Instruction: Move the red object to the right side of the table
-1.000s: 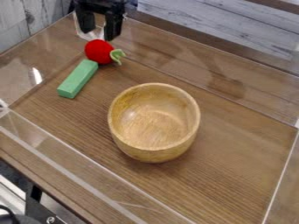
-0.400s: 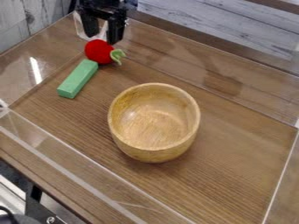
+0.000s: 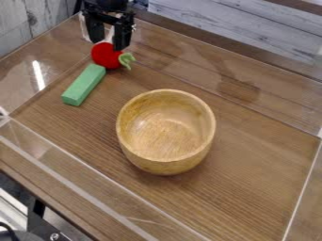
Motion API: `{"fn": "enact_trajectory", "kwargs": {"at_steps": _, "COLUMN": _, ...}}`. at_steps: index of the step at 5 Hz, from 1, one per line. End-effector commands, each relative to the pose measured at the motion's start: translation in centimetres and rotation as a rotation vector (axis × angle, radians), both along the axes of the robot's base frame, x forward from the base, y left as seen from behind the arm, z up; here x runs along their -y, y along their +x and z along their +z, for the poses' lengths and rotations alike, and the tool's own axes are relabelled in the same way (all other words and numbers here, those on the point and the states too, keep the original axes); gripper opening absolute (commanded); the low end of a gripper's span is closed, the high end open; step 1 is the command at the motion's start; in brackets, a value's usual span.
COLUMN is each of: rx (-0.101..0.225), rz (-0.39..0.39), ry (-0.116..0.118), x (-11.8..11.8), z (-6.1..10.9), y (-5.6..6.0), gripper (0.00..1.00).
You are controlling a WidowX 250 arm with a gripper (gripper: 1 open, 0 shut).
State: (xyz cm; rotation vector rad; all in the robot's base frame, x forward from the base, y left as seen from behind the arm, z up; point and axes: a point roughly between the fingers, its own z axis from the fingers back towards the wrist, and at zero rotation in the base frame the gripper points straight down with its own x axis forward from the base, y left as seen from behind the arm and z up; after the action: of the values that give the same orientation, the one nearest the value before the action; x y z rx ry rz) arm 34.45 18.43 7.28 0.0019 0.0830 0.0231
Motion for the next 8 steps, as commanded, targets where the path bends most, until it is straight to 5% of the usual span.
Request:
{"fn": "enact_trajectory", "kwargs": {"at_steps": 1, "rx": 0.070, "rz": 0.007, "ry": 0.038, "x": -1.17, "z": 2.33, "y": 0.69, "gripper": 1.00}}
{"fn": "enact_trajectory", "kwargs": {"at_steps": 8, "rx": 0.082, "rz": -0.028, "ry": 0.032, "x": -0.83, "z": 2.27, "y": 0.41, "gripper": 1.00}}
